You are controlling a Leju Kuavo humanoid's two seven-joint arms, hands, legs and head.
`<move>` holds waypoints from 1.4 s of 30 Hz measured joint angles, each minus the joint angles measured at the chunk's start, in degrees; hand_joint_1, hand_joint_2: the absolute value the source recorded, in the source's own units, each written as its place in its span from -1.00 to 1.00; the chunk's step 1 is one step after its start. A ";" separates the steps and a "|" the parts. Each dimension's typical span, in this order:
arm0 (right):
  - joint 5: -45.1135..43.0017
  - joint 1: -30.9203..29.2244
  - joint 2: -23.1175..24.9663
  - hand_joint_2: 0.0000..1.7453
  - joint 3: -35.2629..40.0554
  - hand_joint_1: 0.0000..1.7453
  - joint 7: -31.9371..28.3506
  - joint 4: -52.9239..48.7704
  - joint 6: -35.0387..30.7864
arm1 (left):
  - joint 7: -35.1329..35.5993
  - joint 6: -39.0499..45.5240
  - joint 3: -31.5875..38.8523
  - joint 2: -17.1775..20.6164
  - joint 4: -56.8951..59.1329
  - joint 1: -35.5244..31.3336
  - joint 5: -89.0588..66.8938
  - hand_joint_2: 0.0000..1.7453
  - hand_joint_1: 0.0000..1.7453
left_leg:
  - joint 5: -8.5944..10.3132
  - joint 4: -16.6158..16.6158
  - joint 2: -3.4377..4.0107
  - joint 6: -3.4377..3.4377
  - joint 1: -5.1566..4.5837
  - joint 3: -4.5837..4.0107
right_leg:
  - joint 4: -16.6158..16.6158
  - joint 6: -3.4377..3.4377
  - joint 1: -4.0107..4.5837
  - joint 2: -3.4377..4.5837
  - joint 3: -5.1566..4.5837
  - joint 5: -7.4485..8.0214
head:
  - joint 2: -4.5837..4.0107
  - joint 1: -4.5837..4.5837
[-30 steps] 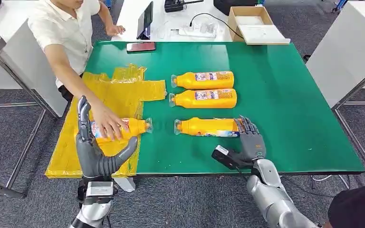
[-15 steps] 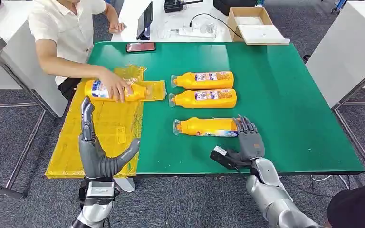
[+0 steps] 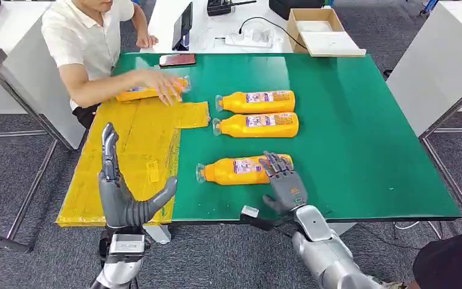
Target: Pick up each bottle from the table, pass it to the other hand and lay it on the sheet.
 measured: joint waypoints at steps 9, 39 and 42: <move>-1.14 3.32 0.66 1.00 6.53 -1.00 1.70 -4.02 0.72 | 0.00 0.04 0.02 0.00 -1.46 1.50 -1.31 1.00 -1.00 | -0.02 0.00 0.03 0.00 -0.01 0.09 | -0.02 0.00 0.00 0.01 0.07 0.00 | 0.00 0.00; 0.18 4.06 -1.29 1.00 7.80 -1.00 11.72 -7.54 2.08 | 0.90 0.04 0.24 0.00 -3.98 3.20 -4.22 1.00 -1.00 | -0.02 0.00 0.02 0.01 -0.04 0.12 | -0.02 0.00 -0.03 0.12 0.12 0.00 | 0.02 0.02; 1.20 4.33 -1.55 1.00 7.76 -1.00 12.98 -8.22 2.12 | 1.31 0.04 0.50 0.00 -4.48 3.71 -4.83 1.00 -1.00 | -0.03 0.00 0.02 0.02 -0.06 0.12 | -0.02 0.00 -0.04 0.12 0.11 0.00 | 0.00 0.02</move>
